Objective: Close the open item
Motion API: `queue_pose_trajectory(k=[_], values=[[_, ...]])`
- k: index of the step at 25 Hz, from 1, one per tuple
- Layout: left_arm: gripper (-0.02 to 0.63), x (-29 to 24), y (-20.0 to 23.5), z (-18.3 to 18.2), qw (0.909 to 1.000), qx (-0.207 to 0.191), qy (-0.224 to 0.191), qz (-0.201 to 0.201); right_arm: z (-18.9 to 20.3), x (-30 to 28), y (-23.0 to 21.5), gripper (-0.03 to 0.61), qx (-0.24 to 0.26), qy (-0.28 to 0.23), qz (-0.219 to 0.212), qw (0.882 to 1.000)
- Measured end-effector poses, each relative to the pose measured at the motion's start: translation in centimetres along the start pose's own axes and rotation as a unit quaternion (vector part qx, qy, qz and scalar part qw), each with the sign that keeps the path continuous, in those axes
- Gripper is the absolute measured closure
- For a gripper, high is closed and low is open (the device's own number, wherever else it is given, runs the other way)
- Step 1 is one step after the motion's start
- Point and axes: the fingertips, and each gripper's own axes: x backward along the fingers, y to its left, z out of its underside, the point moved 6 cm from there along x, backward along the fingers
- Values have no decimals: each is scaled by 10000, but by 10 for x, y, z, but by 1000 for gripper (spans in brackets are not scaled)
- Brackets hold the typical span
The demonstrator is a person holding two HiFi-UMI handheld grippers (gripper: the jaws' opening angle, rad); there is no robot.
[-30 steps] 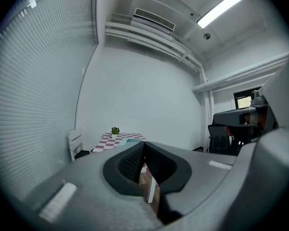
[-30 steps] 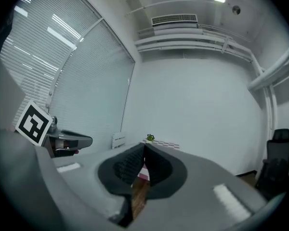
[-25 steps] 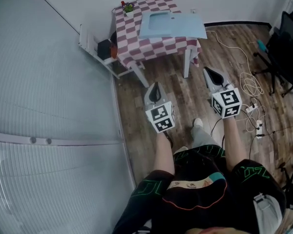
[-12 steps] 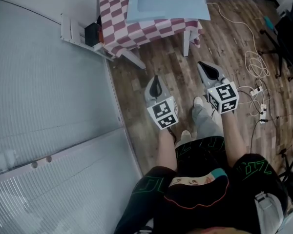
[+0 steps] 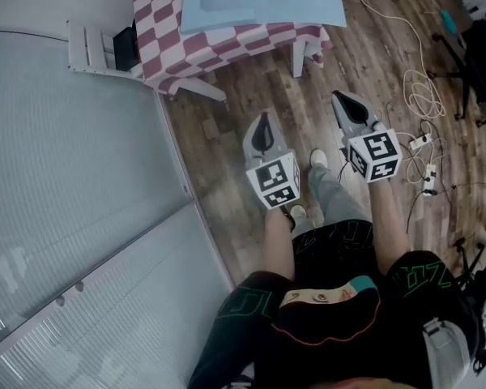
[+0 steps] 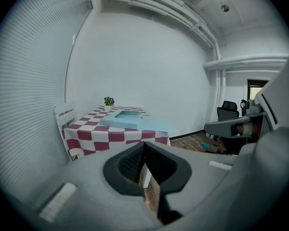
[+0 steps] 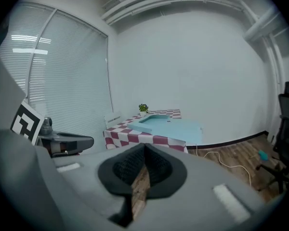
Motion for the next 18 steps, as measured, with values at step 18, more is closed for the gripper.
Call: queue_pose_trajectory(k=[18], values=[[606, -45, -36, -115, 9943, -448, -963, 71, -96, -42, -50, 575, 123, -893, -305, 9955]])
